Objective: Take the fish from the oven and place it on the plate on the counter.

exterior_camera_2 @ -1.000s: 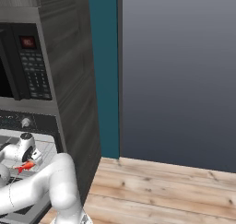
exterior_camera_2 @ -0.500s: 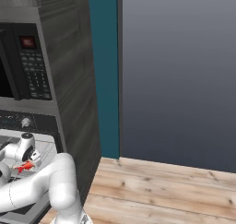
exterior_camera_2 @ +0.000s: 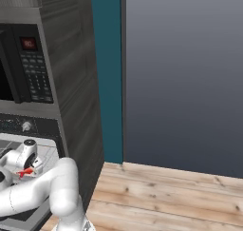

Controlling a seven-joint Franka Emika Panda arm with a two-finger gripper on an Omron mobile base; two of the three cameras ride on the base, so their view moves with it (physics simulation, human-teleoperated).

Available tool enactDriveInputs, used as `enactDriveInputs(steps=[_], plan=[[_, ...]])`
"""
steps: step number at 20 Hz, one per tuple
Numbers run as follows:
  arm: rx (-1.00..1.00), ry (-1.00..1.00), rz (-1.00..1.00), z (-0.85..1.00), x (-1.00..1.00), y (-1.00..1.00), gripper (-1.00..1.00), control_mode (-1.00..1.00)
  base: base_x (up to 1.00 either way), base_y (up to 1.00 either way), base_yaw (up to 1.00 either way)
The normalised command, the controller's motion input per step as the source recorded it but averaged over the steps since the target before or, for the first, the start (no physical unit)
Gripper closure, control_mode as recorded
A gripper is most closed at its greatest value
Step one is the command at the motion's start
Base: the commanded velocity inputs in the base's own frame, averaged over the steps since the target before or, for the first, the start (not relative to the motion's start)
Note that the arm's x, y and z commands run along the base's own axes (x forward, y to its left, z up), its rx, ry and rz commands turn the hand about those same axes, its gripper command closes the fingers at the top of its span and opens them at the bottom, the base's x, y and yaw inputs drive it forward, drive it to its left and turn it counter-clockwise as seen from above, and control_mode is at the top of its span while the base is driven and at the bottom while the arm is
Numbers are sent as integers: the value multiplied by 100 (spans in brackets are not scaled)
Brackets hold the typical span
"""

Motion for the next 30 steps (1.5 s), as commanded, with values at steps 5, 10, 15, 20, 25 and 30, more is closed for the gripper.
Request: enactDriveInputs(steps=[5,10,15,20,25,30], plan=[[0,0,0,-34,0,0,-100,-100,0,0,0],[0,7,0,-35,0,0,100,-100,0,0,0],[0,12,0,-38,0,0,100,-100,0,0,0],[0,13,0,-19,0,0,100,-100,0,0,0],[0,6,0,-5,-1,0,100,-100,0,0,0],[3,-12,0,9,-40,-3,100,-100,0,0,0]])
